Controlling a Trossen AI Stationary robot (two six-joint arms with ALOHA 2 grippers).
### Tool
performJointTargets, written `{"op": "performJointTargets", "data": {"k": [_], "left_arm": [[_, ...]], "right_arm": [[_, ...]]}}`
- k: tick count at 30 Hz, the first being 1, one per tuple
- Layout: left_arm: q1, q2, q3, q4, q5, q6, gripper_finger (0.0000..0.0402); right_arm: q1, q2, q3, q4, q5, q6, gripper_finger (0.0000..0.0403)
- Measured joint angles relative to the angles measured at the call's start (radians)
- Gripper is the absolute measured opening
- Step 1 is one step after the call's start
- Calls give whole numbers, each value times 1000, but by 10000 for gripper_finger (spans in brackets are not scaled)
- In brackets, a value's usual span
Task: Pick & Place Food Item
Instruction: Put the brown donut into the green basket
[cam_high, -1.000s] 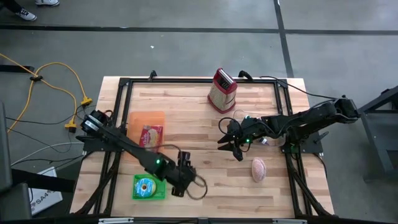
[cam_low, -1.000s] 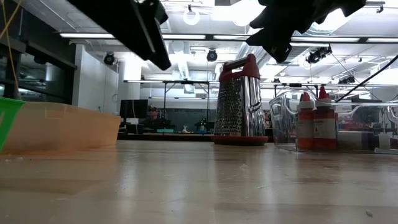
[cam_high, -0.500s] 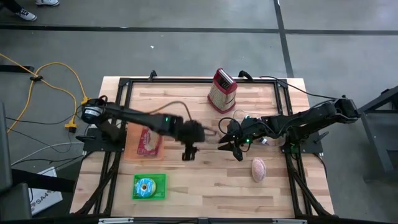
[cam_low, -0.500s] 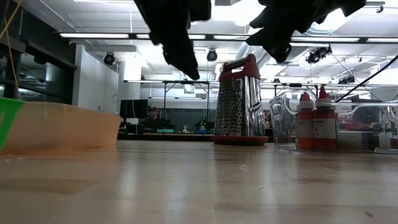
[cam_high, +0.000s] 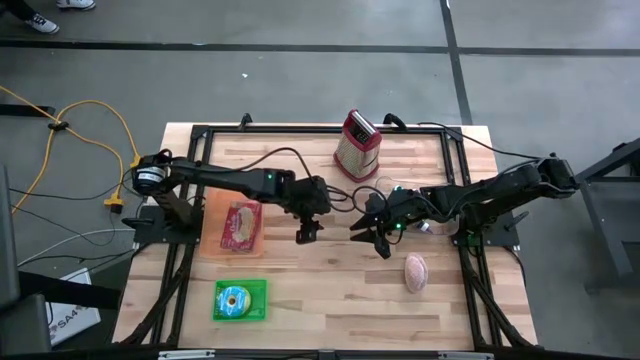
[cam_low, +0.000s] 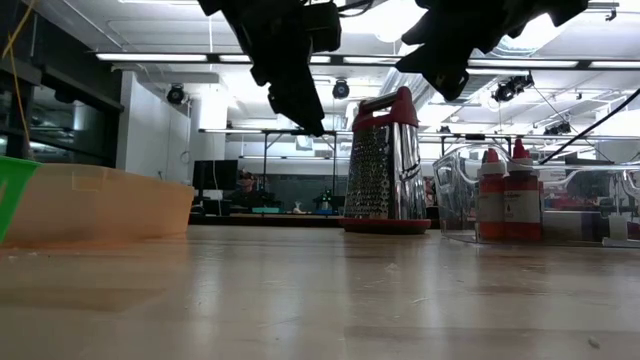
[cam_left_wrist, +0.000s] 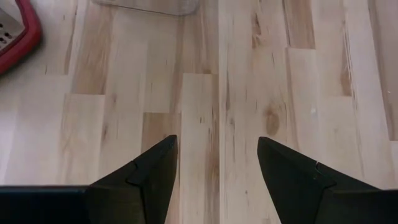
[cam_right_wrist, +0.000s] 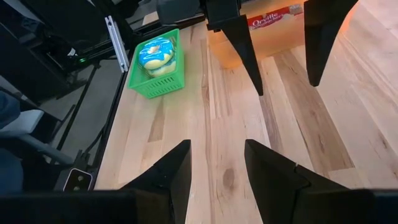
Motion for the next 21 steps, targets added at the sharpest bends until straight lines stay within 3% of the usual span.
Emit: {"op": "performJointTargets", "data": {"k": [21], "left_arm": [[-6,0,0,95,-2,-12,217]], "right_arm": [[0,0,0,1,0,-41,138]]}}
